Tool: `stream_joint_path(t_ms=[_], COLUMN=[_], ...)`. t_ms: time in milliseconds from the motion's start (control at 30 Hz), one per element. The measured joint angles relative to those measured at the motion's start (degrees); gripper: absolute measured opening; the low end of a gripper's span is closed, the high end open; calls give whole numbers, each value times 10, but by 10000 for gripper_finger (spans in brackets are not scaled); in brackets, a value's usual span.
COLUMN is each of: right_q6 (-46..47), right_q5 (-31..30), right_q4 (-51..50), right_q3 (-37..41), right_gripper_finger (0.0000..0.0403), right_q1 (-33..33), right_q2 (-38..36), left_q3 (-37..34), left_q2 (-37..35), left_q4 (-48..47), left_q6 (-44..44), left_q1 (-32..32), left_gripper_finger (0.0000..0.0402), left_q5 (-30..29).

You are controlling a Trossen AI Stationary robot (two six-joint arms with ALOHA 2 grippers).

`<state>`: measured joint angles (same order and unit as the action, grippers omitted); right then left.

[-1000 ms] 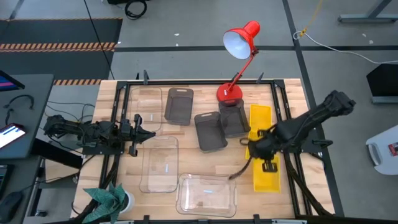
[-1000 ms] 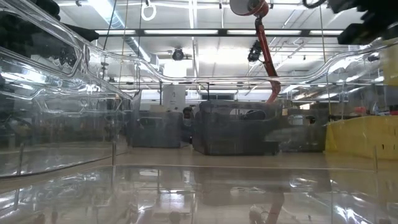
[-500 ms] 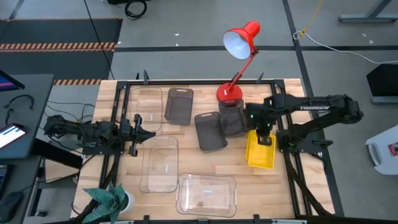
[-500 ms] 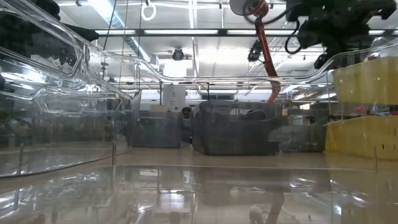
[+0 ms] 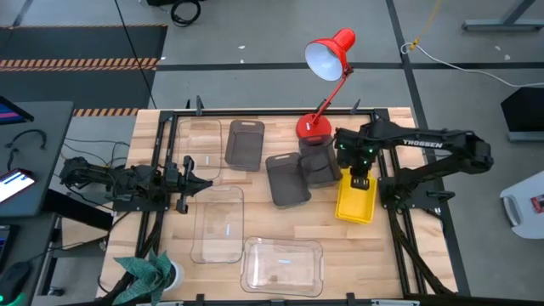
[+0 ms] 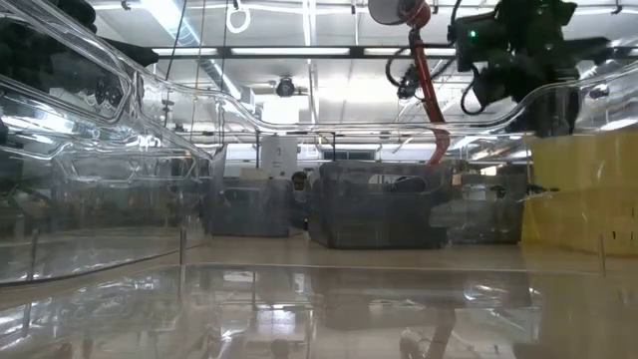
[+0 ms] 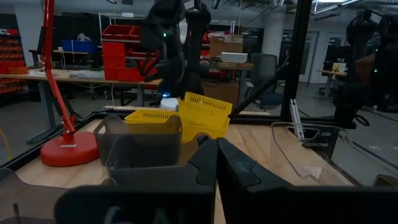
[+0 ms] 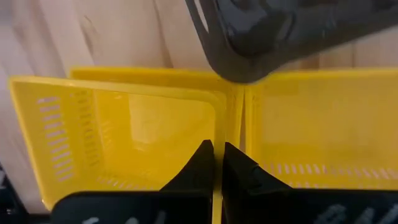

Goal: Stack baskets by color
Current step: Stack the bottom yellow bin on the middle yellow bin, then stack the top yellow bin on the bottom yellow bin

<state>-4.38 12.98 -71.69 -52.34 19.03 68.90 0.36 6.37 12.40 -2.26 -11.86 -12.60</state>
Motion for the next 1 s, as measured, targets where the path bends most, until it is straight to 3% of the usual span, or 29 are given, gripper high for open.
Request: stream_joint_path(t_ms=[167, 567, 1000], right_q6=[27, 68, 78], right_q5=[-10, -17, -117], right_q4=[15, 52, 30], right_q3=[17, 56, 47], right_gripper_finger=[18, 95, 115], right_q1=[-3, -67, -58], right_q2=[0, 5, 13], left_q3=[0, 0, 0], left_q2=[0, 0, 0], left_q4=[0, 0, 0], left_q6=[0, 0, 0], left_q1=[0, 0, 0], left_gripper_finger=[9, 9, 9], left_q5=[0, 0, 0])
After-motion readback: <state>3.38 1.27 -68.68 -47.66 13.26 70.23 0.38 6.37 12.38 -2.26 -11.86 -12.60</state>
